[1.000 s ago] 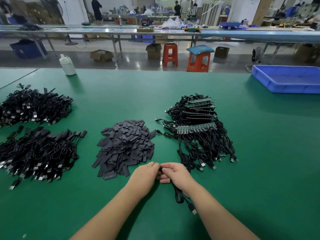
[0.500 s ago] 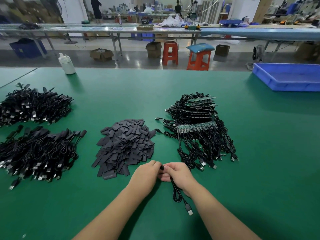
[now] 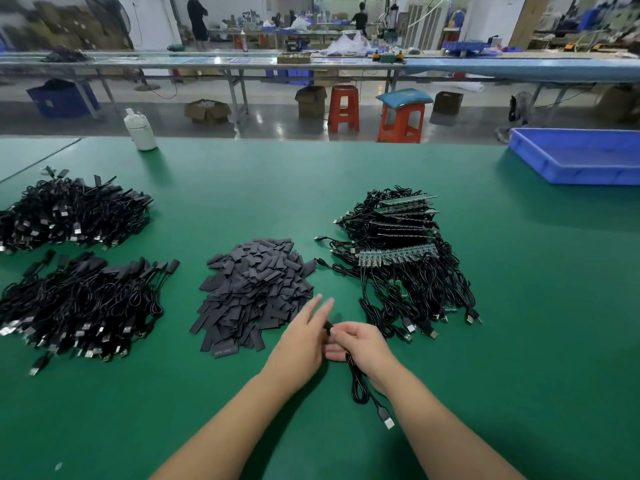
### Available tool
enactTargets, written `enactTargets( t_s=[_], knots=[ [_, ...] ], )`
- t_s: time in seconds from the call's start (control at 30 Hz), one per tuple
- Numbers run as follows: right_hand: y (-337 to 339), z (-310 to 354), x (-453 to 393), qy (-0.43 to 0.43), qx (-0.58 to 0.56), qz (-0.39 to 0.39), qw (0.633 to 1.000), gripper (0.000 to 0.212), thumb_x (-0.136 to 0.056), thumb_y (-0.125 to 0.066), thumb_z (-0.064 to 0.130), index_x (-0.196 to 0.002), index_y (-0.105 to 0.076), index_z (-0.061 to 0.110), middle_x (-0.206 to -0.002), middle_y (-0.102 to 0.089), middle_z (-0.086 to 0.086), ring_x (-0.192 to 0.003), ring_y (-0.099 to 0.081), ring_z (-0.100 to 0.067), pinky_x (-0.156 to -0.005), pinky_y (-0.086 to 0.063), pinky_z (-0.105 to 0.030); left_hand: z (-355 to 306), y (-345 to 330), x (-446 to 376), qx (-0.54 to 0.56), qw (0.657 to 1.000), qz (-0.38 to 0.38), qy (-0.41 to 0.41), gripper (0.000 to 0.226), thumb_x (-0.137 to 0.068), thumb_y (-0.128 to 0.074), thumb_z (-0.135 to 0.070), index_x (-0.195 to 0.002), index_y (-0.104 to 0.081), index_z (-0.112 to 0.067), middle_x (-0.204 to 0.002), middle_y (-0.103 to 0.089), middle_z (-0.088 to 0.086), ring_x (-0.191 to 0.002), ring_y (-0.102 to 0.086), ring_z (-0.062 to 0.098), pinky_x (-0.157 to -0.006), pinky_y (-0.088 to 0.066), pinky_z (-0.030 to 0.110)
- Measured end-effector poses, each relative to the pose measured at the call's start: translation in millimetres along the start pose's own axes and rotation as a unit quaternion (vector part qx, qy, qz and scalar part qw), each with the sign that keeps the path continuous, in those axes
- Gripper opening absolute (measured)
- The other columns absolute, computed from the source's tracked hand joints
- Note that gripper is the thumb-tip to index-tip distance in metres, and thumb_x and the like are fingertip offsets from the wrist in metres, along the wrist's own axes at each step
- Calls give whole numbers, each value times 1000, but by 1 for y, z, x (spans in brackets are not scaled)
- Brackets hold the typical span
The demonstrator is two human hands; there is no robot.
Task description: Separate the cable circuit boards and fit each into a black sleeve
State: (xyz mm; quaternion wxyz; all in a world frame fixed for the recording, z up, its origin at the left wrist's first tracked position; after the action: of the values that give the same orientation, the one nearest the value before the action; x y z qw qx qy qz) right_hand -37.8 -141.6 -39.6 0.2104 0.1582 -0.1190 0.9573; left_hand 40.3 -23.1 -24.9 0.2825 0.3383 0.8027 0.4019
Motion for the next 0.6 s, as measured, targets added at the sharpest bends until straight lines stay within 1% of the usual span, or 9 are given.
enactTargets(
  t_s=[0.07,0.13,0.2,0.27,0.4,0.47,0.5,0.53,0.6],
  knots=[
    [1,2,-1,9,-55,-16,998,17,-97,-61,10,-109,-67,-1,-97,-75,-16,-88,-73,-23,-75,-59,-27,-4,3,5,158,975,-95,126,52,-97,-55,-13,-146,-39,-19,-138,-49,-4,-117,-53,1,-99,-40,19],
    [1,6,-2,21,-121,-38,992,20,-94,-65,14,-108,-70,2,-102,-75,-12,-97,-71,-23,-81,-57,-27,-7,1,10,241,941,-91,221,37,-96,-60,-28,-132,-52,-23,-113,-64,-11,-96,-60,-3,-85,-46,18],
    [-5,12,-5,27,-185,-74,980,23,-91,-68,17,-109,-72,3,-100,-75,-8,-93,-67,-19,-79,-54,-25,-11,-4,15,298,924,-33,239,21,-94,-64,-30,-113,-64,-20,-97,-71,-9,-86,-65,4,-75,-47,15],
    [-13,21,-8,30,-217,-103,970,31,-88,-72,19,-113,-70,2,-92,-72,-4,-86,-59,-14,-76,-50,-25,-15,-4,17,380,895,-16,231,12,-94,-65,-22,-101,-70,-13,-86,-73,-3,-76,-63,11,-69,-49,16],
    [-31,34,-9,33,-198,-110,973,29,-88,-73,22,-113,-72,7,-85,-66,1,-87,-59,-13,-62,-52,-20,-16,6,19,483,848,-29,217,10,-90,-70,-12,-100,-71,-12,-80,-70,5,-73,-60,11,-72,-49,24],
    [-33,41,-7,73,-65,-132,986,27,-91,-69,30,-111,-72,12,-95,-68,4,-98,-61,-14,-67,-53,-19,-13,13,19,479,849,-28,222,14,-87,-73,-12,-100,-70,-13,-78,-69,5,-72,-60,12,-71,-49,25],
    [-32,45,-7,114,76,-155,978,29,-94,-65,37,-112,-71,15,-103,-68,5,-105,-60,-15,-78,-52,-22,-8,19,20,465,856,-33,225,16,-86,-75,-13,-101,-70,-13,-78,-69,3,-72,-61,11,-70,-49,22],
    [-27,48,-6,158,239,-186,940,33,-96,-59,42,-115,-70,18,-113,-66,5,-113,-55,-15,-91,-49,-27,-1,26,20,452,861,-43,231,18,-85,-76,-15,-102,-70,-14,-80,-71,2,-73,-63,11,-69,-50,20],
    [-13,56,-2,215,469,-255,818,41,-100,-48,46,-127,-62,19,-130,-57,0,-125,-43,-18,-105,-39,-35,21,47,19,410,875,-70,247,20,-85,-77,-19,-103,-70,-18,-85,-75,-1,-76,-68,9,-67,-50,15]
  ],
)
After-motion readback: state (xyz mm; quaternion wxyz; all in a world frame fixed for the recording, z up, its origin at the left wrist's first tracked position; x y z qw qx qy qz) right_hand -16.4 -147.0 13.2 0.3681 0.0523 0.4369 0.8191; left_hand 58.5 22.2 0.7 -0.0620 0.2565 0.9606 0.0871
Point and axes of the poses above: each hand's wrist, its own x-axis away from the middle knuckle, its own y-axis out of the back of the hand, z = x × y, the point moved 2 cm from there along -x, towards the middle knuckle
